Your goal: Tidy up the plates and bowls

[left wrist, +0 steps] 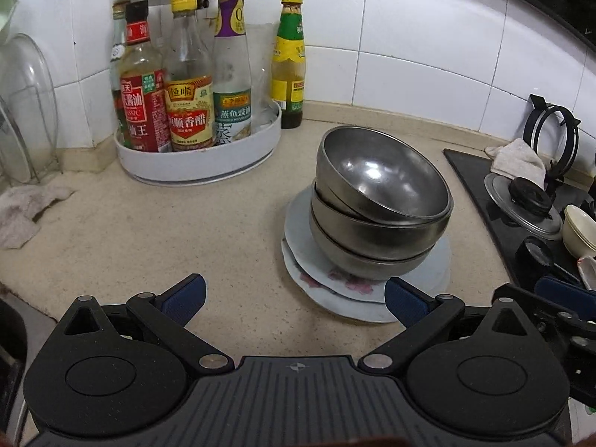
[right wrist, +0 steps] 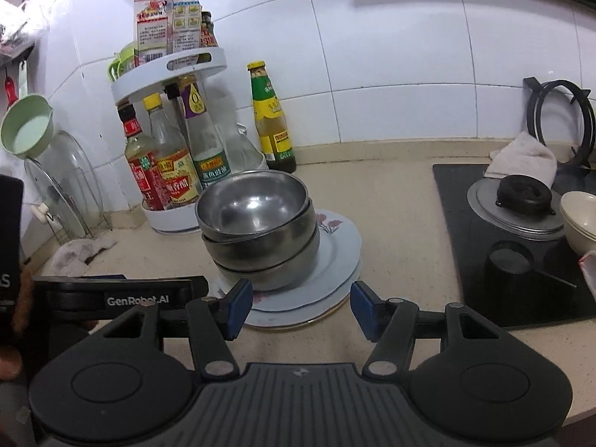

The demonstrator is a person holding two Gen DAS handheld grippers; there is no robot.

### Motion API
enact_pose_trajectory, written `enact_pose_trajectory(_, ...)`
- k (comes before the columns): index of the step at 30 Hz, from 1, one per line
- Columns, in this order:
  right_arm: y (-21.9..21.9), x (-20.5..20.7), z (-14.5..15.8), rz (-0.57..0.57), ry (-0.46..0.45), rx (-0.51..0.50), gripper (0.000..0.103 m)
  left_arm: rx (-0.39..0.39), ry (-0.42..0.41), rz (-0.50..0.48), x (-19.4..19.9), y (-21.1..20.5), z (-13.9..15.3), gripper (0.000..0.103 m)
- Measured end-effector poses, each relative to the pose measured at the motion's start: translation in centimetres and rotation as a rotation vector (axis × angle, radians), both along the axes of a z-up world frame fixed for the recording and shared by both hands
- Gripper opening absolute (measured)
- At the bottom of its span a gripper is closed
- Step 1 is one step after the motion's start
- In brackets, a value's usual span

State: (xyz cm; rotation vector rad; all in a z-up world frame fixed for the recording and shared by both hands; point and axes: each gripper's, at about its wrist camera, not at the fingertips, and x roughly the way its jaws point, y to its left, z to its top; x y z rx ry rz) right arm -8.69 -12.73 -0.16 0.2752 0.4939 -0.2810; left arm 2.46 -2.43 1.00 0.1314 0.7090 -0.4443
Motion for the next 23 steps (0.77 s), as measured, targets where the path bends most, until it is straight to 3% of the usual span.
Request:
enact_pose_trajectory(10, -0.3, 0.4, 0.0, -0.007, 0.008, 0.017, 0.055, -0.003, 0.006, 0.001, -0.1, -0.1, -0.4, 0.103)
enact_pose_trajectory(23, -1.0, 0.7, -0.3, -0.047, 0.017, 0.033, 0.055, 0.012, -0.061, -0.018, -0.6, -0.7, 0.1, 0.103)
